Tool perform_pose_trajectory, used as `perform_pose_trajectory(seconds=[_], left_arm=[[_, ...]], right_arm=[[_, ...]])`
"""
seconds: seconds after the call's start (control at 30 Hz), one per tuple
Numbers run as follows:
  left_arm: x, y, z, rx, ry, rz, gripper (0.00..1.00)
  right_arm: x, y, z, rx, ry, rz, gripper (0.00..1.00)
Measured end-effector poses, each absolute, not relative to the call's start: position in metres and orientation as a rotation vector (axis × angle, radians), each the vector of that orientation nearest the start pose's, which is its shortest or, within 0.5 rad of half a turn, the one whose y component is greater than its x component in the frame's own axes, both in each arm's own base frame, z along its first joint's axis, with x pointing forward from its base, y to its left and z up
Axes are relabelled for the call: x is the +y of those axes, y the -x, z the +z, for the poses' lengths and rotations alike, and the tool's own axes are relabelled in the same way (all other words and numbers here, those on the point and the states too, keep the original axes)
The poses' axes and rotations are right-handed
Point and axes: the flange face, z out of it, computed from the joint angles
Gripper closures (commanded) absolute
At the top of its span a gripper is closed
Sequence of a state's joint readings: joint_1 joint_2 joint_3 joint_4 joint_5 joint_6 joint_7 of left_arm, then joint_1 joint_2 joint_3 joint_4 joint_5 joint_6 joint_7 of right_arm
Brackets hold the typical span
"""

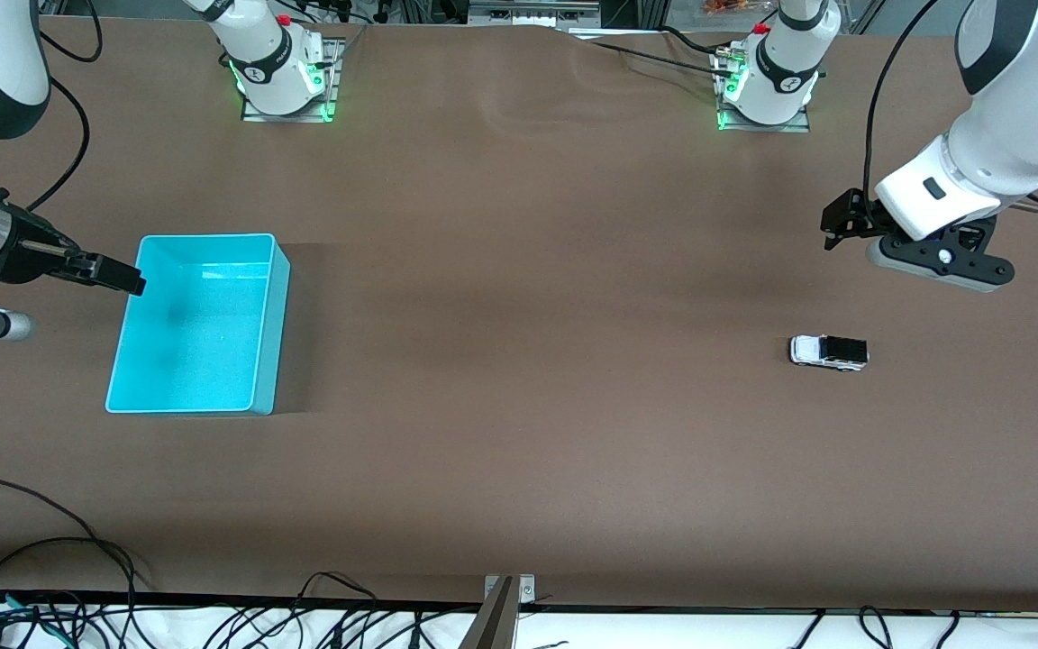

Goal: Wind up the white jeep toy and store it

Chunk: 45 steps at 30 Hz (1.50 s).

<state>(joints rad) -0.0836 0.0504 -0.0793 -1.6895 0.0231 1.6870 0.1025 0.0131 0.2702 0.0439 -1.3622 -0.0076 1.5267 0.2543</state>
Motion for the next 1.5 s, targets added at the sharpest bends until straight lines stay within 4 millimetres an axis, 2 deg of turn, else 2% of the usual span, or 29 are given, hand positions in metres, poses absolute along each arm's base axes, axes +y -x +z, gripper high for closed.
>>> perform_pose_trajectory(seconds=[0.37,1.5], left_arm=[[-0.086,-0.584,0.551,0.402,3.099,0.057,0.0],[-0.084,-0.586,0.547,0.399,3.1,0.069,0.0]], right_arm=[[0.031,-0.628,0.559,0.288,3.135,0.155,0.0],[0.031,-0.629,0.559,0.262,3.135,0.15,0.0]])
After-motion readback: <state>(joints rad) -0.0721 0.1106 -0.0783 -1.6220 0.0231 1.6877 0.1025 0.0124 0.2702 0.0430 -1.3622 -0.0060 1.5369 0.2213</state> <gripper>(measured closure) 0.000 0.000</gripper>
